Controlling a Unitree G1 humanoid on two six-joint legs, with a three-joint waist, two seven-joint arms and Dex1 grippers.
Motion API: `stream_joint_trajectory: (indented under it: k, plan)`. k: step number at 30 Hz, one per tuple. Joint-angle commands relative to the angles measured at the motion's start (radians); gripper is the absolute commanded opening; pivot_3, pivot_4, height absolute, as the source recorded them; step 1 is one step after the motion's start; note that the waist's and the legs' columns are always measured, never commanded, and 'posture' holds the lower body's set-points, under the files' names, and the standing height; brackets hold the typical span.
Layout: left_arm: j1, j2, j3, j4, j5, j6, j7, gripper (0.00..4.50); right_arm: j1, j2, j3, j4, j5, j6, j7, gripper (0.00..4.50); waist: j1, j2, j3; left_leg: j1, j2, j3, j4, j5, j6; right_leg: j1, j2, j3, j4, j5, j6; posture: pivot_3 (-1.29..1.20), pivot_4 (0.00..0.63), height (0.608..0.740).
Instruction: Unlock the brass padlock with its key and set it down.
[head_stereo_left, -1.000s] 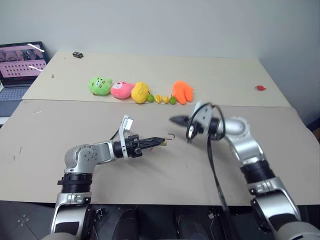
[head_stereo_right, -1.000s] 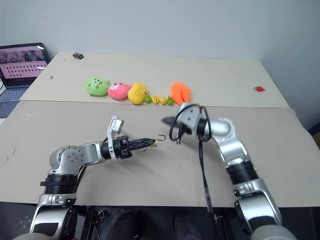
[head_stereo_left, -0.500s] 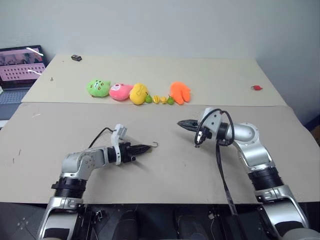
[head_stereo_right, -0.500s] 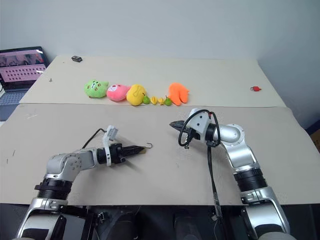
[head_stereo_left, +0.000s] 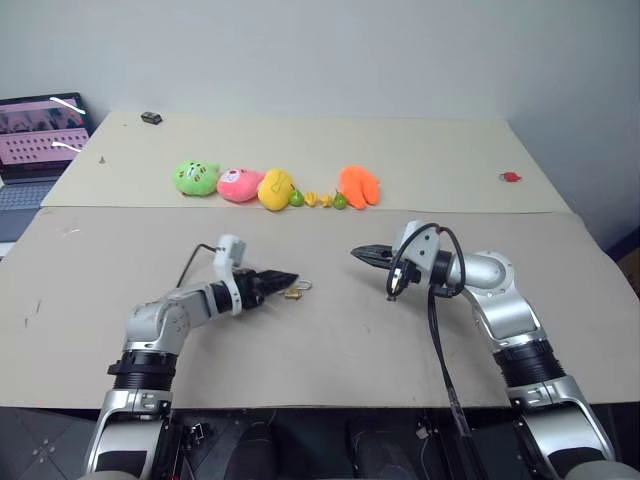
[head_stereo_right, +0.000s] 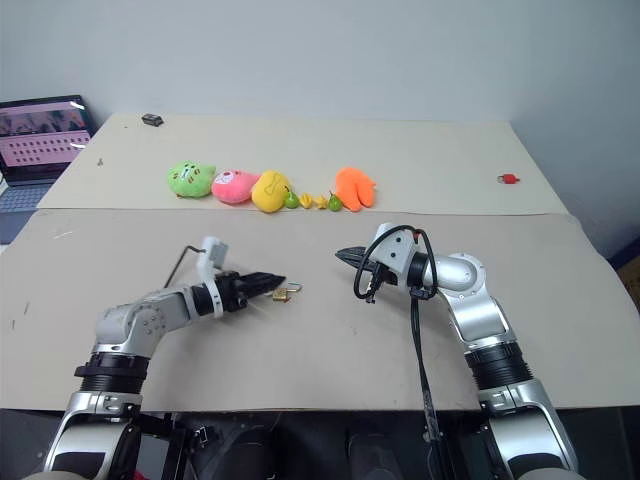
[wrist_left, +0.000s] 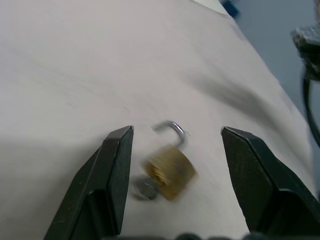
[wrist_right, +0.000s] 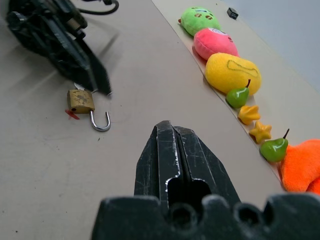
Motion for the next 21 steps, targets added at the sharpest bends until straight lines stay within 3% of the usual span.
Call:
stream_joint_trajectory:
  k: [1, 3, 5, 9, 12, 15, 21]
  plan:
    - [-0.051, -0.051, 0.182, -0.274, -0.269, 0.142, 0.153, 3.02, -0.003, -0.037, -0.056, -0.001, 0.046, 0.045, 0.016, 0.0, 0.005, 0.0, 0.0, -0.004, 0.0, 0.0, 0.0, 0.0, 0.0, -0.003, 0.0, 0.0, 0.0, 0.0, 0.0, 0.0, 0.15, 0.717]
    - [-0.031, -0.06, 0.241, -0.395, -0.408, 0.224, 0.247, 3.02, 0.009, -0.077, -0.102, -0.016, 0.124, 0.157, 0.06, 0.0, 0.011, -0.001, 0.001, -0.017, -0.001, -0.001, 0.002, 0.0, 0.0, -0.015, -0.001, -0.001, 0.002, 0.005, -0.005, 0.0, 0.15, 0.717]
    - [0.022, -0.058, 0.274, -0.486, -0.488, 0.26, 0.327, 3.02, 0.045, -0.131, -0.146, -0.07, 0.247, 0.331, 0.134, 0.0, 0.02, 0.0, 0.001, -0.018, -0.003, -0.002, 0.002, -0.001, 0.0, -0.015, -0.005, -0.001, 0.002, 0.005, -0.005, 0.0, 0.15, 0.717]
    - [0.201, -0.022, 0.303, -0.631, -0.495, 0.241, 0.402, 3.02, 0.161, -0.221, -0.241, -0.194, 0.44, 0.594, 0.185, 0.0, 0.026, 0.0, 0.001, -0.017, -0.005, -0.002, 0.002, -0.001, 0.001, -0.013, -0.006, -0.001, 0.0, 0.005, -0.004, 0.0, 0.15, 0.717]
    - [0.388, 0.021, 0.305, -0.726, -0.346, 0.118, 0.387, 3.02, 0.208, -0.181, -0.364, -0.25, 0.528, 0.668, 0.059, 0.0, 0.02, -0.002, 0.002, -0.015, -0.003, -0.001, 0.002, -0.001, 0.001, -0.012, -0.003, -0.001, -0.002, 0.004, -0.004, 0.0, 0.15, 0.717]
    - [0.58, 0.04, 0.231, -0.697, -0.053, -0.127, 0.367, 3.02, 0.268, -0.098, -0.466, -0.288, 0.538, 0.654, -0.109, 0.0, 0.014, -0.001, 0.001, -0.012, -0.003, -0.001, 0.002, -0.001, 0.001, -0.011, -0.003, 0.0, -0.003, 0.004, -0.001, 0.0, 0.15, 0.717]
    - [0.655, 0.004, 0.167, -0.524, 0.174, -0.411, 0.328, 3.02, 0.367, 0.032, -0.418, -0.315, 0.367, 0.472, -0.296, 0.0, 0.032, -0.002, 0.001, -0.011, -0.003, 0.002, 0.001, -0.001, 0.0, -0.011, -0.003, 0.003, -0.006, 0.0, -0.006, 0.0, 0.15, 0.717]
